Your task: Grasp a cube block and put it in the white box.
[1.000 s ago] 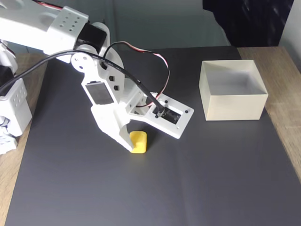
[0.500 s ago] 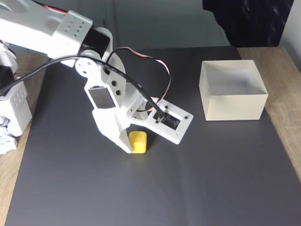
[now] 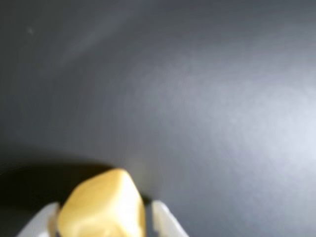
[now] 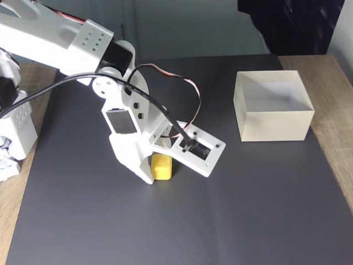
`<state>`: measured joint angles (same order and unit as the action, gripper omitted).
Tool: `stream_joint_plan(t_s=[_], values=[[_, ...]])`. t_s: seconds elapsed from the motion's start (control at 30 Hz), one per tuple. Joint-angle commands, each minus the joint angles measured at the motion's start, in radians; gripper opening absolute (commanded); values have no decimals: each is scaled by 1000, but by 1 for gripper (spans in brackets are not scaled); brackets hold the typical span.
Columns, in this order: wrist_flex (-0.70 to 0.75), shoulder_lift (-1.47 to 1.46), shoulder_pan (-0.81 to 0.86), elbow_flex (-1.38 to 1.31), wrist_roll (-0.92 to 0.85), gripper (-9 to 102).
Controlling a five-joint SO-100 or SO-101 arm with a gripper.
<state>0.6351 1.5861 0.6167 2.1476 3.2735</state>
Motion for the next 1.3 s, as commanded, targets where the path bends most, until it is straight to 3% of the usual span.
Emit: stream_joint_plan(t_s=[0.0, 0.23, 0.9, 1.27], values=[[-14, 3, -11, -17, 9, 20], [-11, -17, -34, -52, 29, 0], [8, 55, -81, -63, 5, 0], [11, 252, -179, -74, -11, 0]])
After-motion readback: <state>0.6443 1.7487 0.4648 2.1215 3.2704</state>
